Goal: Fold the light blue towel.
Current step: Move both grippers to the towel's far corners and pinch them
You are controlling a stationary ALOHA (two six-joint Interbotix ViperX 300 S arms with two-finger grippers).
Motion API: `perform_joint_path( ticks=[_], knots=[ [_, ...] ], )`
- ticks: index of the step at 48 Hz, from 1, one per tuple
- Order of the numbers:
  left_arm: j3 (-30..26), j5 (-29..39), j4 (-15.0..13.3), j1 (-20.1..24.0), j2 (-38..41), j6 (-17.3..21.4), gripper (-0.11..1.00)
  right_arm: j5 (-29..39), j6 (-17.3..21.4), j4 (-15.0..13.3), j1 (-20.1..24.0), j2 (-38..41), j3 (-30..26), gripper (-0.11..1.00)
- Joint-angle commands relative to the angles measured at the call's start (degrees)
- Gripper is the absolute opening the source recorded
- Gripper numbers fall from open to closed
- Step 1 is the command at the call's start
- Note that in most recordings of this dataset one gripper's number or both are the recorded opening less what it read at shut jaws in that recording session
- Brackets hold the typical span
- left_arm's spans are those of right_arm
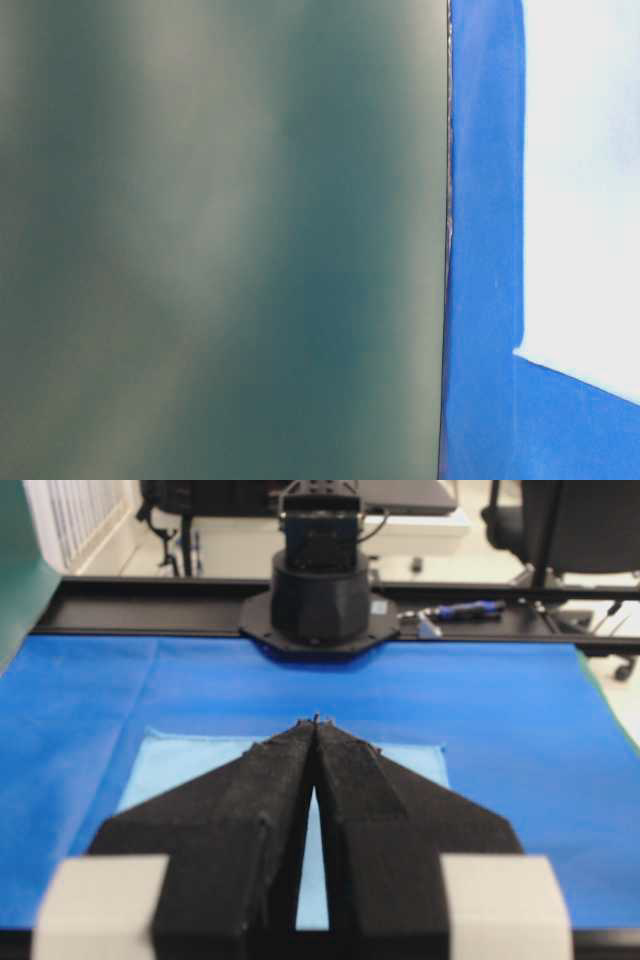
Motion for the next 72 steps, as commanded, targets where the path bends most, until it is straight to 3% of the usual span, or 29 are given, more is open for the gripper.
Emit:
perform_joint_path(
  ticks=[1,12,23,33,36,40,48,50,52,58,72],
  knots=[
    [-1.85,-0.44,-0.7,0.79,1.32,0.88,0.0,-0.09,-0.53,0.0,-0.7,0.44,-1.76,0.0],
    [-1.67,-3.16,-0.88,4.22,5.19,5.01,0.0,8.35,0.35,0.0,-5.71,0.44,-2.99,0.0],
    [-2.64,-5.1,-0.97,10.72,14.94,4.83,0.0,16.35,1.32,0.62,-16.7,3.43,-3.08,0.0],
    [-6.86,-5.54,-1.05,12.74,26.81,4.83,0.02,18.63,1.32,0.53,-23.99,9.84,-2.46,0.0],
    [-8.44,-5.45,-1.14,13.71,30.59,4.83,0.14,18.54,1.23,0.53,-26.02,12.92,-2.55,0.01],
    [-10.63,-5.54,-1.32,15.29,36.21,4.75,0.4,18.46,1.23,0.35,-28.21,17.23,-2.99,0.04],
    [-14.59,-6.15,-1.32,17.75,46.32,4.75,0.83,18.46,0.7,-0.97,-31.55,27.33,-4.66,0.52],
    [-15.73,-7.03,-1.32,18.37,49.39,4.75,0.86,18.28,0.7,-1.58,-31.99,29.62,-5.19,0.62],
    [-16.61,-7.82,-1.32,18.81,51.77,4.75,0.85,17.93,0.7,-2.37,-32.52,32.34,-5.8,0.65],
    [-18.81,-8.96,-1.32,20.21,58.62,4.75,0.84,16.44,0.7,-3.08,-33.4,38.41,-7.03,0.57],
    [-20.74,-9.14,-1.32,22.76,66.27,4.75,0.84,12.74,0.7,-4.31,-34.28,48.08,-8.61,0.58]
  ],
)
